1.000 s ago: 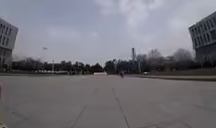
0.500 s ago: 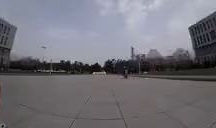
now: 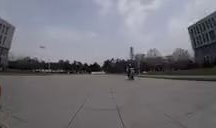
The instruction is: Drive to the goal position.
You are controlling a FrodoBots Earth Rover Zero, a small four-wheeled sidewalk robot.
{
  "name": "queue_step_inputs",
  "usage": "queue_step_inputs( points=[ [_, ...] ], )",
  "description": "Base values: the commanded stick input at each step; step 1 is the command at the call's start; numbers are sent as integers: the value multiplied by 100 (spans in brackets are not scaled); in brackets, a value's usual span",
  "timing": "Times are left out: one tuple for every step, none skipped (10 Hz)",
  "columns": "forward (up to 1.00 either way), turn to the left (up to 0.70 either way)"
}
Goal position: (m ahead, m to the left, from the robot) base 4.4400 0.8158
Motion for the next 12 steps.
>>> queue_step_inputs(
  points=[
    [85,0],
    [85,0],
    [85,0],
    [85,0],
    [85,0],
    [85,0],
    [85,0],
    [85,0],
    [85,0],
    [85,0],
    [85,0],
    [85,0]
  ],
)
